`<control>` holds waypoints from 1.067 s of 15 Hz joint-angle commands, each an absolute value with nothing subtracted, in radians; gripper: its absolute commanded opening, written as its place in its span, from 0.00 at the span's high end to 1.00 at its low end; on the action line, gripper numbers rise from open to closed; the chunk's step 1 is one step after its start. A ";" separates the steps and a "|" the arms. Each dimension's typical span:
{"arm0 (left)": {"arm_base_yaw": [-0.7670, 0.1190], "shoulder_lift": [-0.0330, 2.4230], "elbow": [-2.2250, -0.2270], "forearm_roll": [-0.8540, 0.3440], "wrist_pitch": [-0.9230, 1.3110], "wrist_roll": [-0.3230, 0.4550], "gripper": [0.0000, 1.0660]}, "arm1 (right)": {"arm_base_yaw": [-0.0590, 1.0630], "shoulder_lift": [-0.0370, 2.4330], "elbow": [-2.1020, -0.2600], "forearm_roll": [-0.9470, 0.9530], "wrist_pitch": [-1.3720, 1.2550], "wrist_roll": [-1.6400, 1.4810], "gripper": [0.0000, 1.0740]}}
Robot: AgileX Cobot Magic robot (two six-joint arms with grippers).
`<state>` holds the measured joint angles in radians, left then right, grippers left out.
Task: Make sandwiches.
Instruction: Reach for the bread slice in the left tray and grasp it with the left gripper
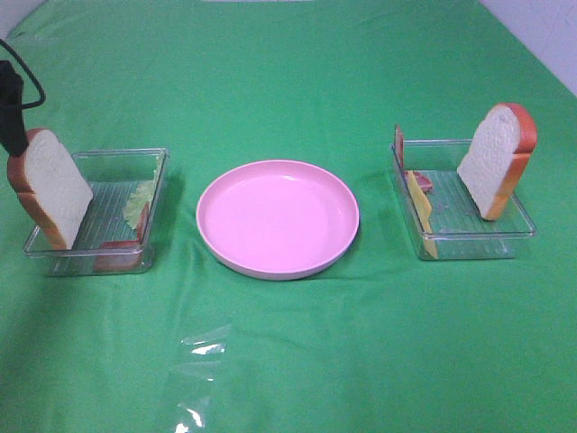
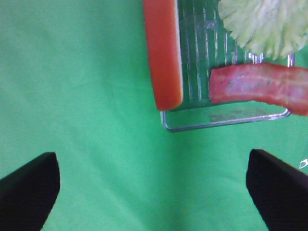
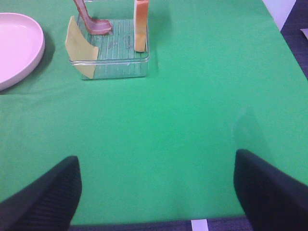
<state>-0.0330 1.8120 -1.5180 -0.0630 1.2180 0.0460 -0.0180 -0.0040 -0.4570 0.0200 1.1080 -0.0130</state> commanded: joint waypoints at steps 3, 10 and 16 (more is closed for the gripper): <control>-0.069 1.983 -1.701 -0.084 1.258 -0.013 0.08 | -0.020 -0.020 -0.453 0.022 1.102 -0.022 0.22; -0.069 2.140 -1.795 -0.114 1.257 -0.012 0.08 | -0.020 -0.020 -0.453 0.022 1.102 -0.022 0.22; -0.069 2.189 -1.795 -0.094 1.293 -0.006 0.23 | -0.020 -0.020 -0.453 0.022 1.102 -0.022 0.22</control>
<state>-0.0650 2.1850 -1.7930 -0.0990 1.2180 0.0000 -0.0180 -0.0040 -0.4570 0.0200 1.1080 -0.0130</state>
